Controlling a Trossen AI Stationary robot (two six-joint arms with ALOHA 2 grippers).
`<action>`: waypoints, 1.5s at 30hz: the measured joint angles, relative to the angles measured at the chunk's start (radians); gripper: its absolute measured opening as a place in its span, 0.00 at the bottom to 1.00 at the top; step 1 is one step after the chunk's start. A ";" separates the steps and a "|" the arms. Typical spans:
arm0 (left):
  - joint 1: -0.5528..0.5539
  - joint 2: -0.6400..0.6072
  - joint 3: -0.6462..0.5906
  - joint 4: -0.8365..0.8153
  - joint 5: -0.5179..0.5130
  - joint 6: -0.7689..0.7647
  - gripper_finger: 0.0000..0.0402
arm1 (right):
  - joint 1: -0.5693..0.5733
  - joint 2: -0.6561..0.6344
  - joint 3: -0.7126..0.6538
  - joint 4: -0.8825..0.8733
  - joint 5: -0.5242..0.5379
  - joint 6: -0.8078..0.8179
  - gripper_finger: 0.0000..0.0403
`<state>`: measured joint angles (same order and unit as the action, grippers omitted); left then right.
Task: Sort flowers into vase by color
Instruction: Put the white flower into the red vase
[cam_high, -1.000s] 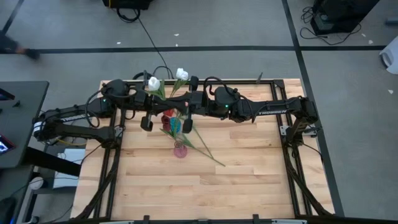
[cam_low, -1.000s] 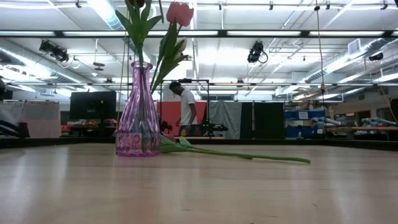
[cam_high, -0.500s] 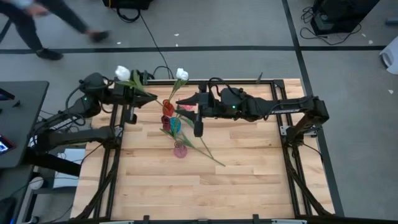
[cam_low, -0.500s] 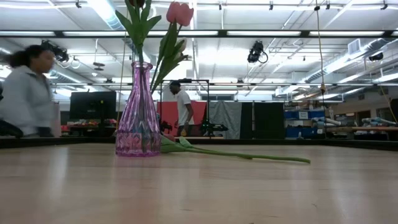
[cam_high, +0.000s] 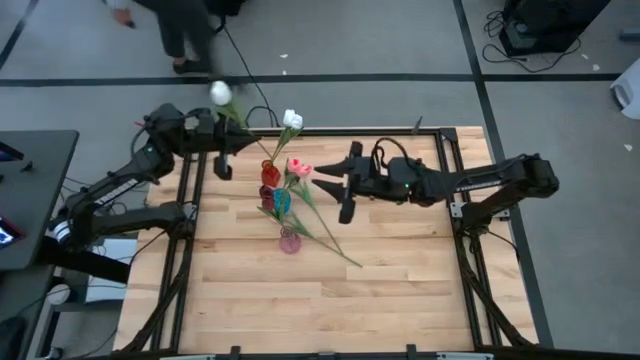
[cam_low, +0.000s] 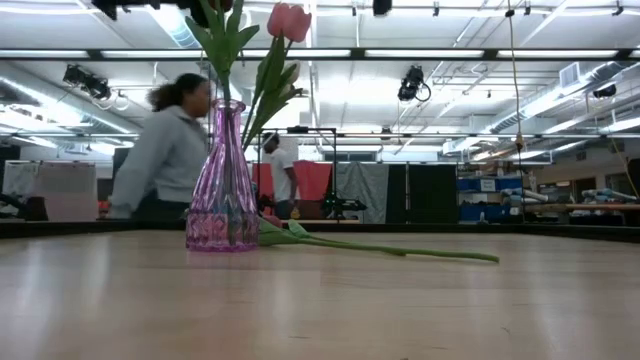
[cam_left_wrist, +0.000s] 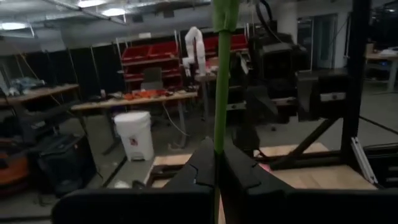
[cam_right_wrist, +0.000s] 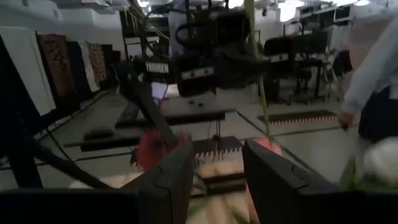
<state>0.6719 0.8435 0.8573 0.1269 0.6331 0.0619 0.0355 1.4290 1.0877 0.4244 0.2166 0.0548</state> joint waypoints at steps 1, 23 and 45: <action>0.005 0.007 -0.024 0.032 0.001 -0.016 0.02 | 0.003 -0.008 -0.039 0.029 0.000 0.008 0.37; 0.208 0.007 -0.458 0.386 -0.011 -0.113 0.02 | 0.063 -0.036 -0.268 0.235 0.185 0.021 0.37; 0.231 0.141 -0.601 0.693 -0.046 -0.118 0.02 | 0.063 -0.036 -0.267 0.231 0.186 0.005 0.37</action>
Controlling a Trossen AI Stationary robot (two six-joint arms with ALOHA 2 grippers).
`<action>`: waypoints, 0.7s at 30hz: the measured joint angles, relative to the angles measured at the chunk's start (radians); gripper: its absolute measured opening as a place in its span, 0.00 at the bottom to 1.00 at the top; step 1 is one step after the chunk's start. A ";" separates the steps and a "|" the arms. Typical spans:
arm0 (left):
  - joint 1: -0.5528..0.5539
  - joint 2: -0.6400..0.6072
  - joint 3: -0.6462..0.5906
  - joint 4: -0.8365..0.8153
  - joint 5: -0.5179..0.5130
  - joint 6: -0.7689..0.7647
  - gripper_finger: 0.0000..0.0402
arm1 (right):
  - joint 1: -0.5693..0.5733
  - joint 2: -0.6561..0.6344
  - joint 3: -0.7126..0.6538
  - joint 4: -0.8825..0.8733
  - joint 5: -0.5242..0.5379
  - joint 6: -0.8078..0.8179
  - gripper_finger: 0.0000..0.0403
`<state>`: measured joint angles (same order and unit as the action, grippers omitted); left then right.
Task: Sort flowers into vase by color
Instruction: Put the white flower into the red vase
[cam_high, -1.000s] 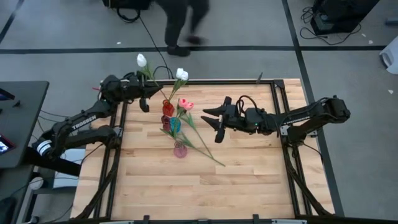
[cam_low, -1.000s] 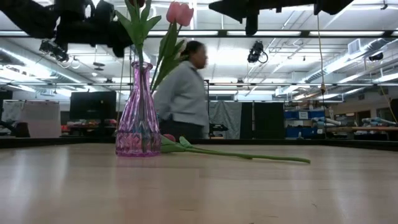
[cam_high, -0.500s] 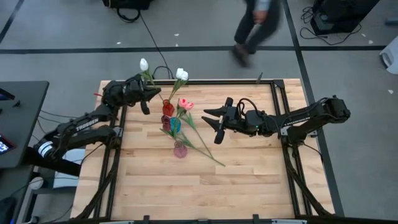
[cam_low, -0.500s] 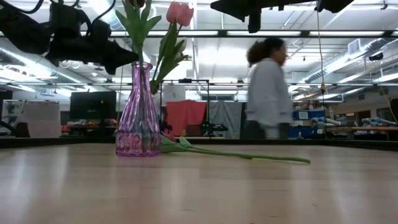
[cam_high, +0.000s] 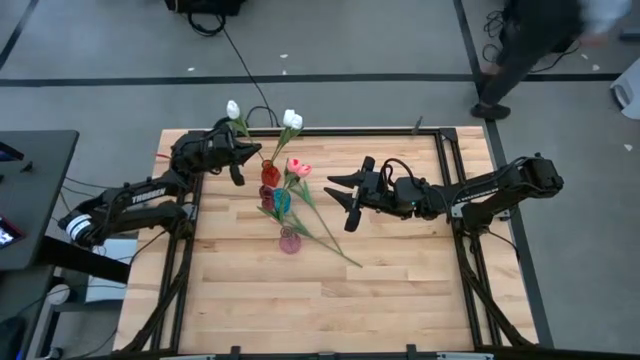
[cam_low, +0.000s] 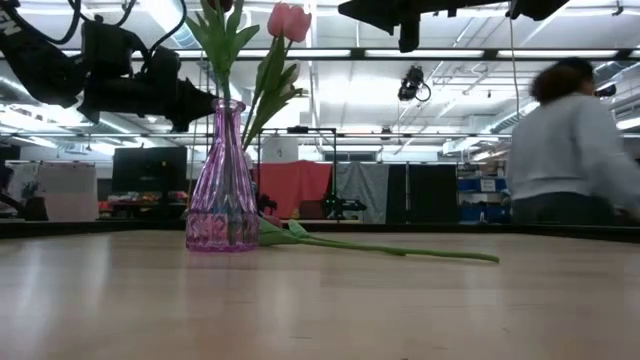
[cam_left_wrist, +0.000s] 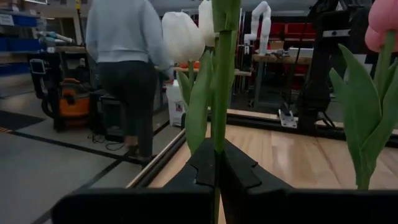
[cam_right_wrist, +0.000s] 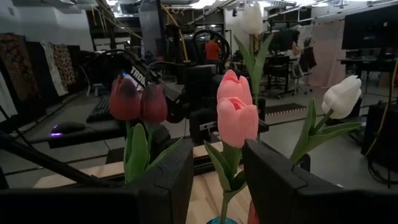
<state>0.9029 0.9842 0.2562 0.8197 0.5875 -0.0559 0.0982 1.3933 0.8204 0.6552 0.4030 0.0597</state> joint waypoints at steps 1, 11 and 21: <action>0.000 0.004 0.000 0.000 -0.001 0.002 0.02 | 0.000 0.000 0.000 0.000 0.000 0.000 0.37; -0.002 0.110 0.000 -0.046 -0.004 0.005 0.07 | 0.000 0.001 0.000 -0.005 0.000 0.000 0.37; -0.003 0.186 0.000 -0.098 -0.022 -0.006 0.35 | 0.000 0.001 0.000 0.001 0.000 0.001 0.37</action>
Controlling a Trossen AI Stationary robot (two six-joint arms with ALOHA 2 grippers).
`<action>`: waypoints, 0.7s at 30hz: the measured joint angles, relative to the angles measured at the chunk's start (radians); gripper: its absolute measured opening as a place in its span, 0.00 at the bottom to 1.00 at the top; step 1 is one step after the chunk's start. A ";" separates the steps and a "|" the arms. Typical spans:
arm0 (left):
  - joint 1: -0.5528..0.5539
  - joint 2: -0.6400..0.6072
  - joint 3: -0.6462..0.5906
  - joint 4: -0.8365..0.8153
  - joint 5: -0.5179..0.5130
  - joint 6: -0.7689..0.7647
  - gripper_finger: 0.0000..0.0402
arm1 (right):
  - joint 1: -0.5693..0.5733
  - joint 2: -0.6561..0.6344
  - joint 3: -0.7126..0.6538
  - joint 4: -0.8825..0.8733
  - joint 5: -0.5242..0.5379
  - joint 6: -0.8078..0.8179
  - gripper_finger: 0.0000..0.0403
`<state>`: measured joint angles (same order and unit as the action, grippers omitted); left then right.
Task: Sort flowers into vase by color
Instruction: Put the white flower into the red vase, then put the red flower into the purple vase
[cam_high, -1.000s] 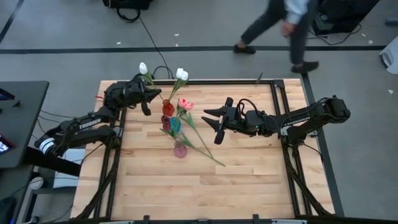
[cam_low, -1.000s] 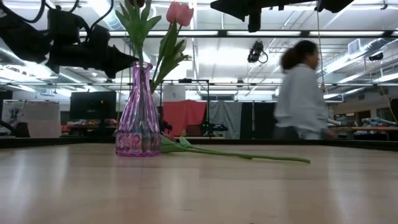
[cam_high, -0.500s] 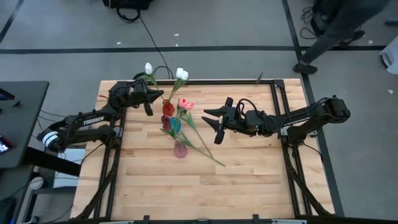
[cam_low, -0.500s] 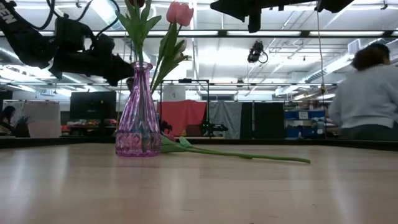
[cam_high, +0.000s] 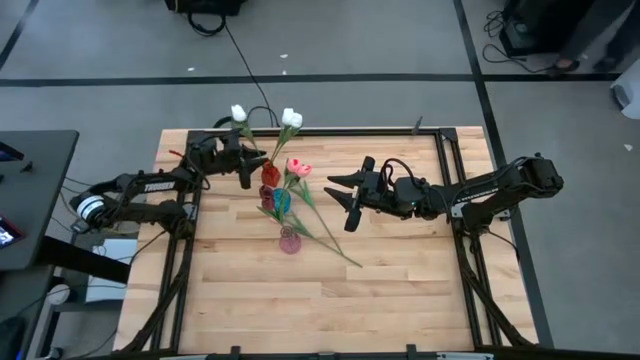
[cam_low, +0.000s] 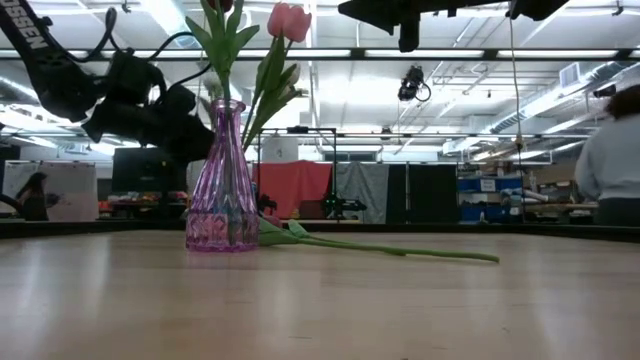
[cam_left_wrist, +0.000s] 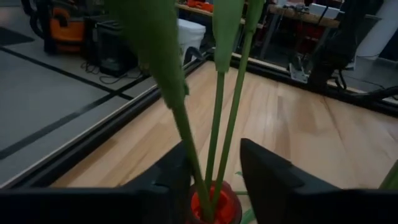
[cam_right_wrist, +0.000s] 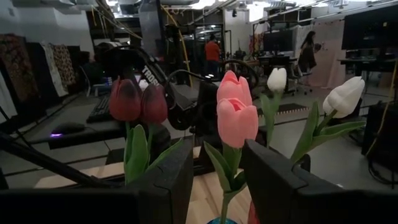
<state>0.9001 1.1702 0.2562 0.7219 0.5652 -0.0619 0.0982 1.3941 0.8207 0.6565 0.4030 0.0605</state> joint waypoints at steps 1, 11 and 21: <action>0.000 -0.005 0.000 -0.002 0.001 -0.008 0.38 | 0.000 0.000 0.000 0.000 0.000 0.002 0.37; 0.000 -0.132 0.000 -0.156 -0.018 0.021 0.47 | 0.022 0.000 0.000 -0.030 0.089 0.018 0.37; -0.002 -0.407 -0.142 -0.171 -0.097 -0.042 0.47 | -0.025 0.016 0.001 -0.294 0.127 0.224 0.37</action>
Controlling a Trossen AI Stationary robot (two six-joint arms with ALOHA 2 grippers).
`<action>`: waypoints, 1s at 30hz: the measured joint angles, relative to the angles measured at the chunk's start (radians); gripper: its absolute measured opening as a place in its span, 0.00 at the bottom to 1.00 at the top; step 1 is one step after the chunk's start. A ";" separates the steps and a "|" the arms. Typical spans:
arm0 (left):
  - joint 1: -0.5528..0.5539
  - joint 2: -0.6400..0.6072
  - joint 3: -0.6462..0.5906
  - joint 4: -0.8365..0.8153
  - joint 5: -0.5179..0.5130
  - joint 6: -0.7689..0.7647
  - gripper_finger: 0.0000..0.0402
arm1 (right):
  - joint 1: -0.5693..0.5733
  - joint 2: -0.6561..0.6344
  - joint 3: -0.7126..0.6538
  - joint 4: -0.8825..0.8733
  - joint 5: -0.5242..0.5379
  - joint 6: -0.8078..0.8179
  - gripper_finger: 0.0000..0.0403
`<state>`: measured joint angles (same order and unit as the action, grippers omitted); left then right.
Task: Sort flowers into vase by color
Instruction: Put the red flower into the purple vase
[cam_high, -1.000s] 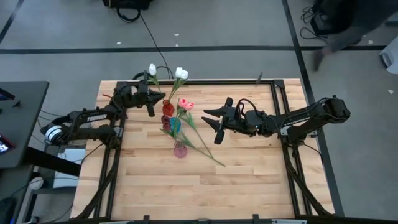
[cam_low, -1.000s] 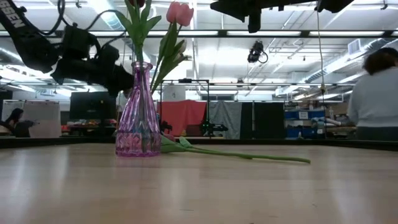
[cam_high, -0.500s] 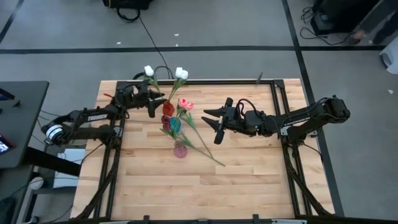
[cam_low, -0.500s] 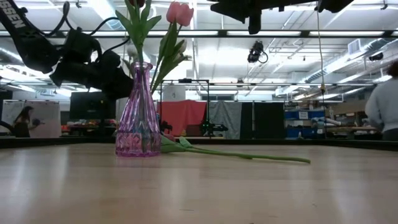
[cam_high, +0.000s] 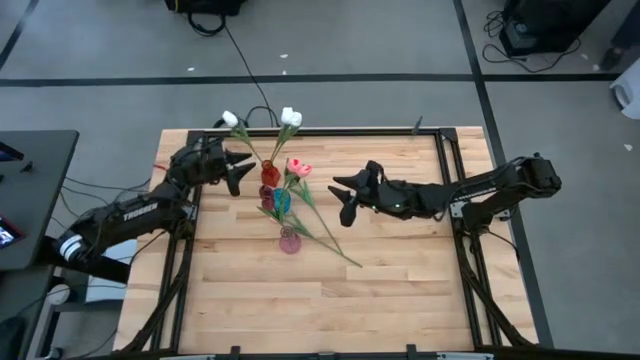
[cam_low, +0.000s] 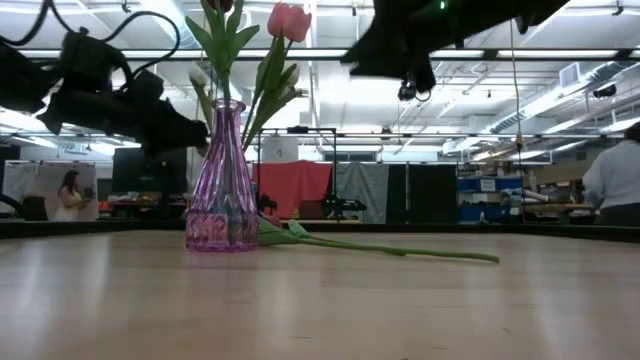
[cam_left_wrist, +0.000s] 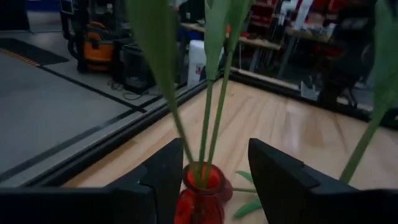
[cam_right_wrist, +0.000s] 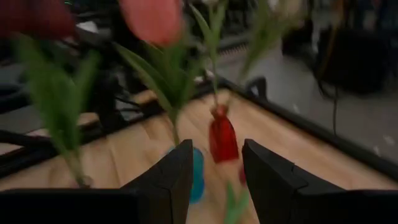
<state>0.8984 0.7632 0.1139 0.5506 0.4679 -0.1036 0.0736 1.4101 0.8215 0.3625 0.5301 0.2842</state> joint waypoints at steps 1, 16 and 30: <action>-0.004 -0.022 -0.011 0.002 -0.003 -0.014 0.47 | -0.007 0.012 0.000 -0.022 0.000 0.035 0.37; -0.139 -0.175 -0.105 0.063 -0.028 -0.114 0.47 | -0.008 0.439 0.198 -0.246 -0.059 0.249 0.37; -0.200 -0.182 -0.106 0.056 -0.038 -0.114 0.47 | -0.043 0.653 0.421 -0.495 -0.073 0.256 0.31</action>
<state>0.6983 0.5812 0.0082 0.6067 0.4303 -0.2176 0.0302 2.0634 1.2427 -0.1323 0.4572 0.5406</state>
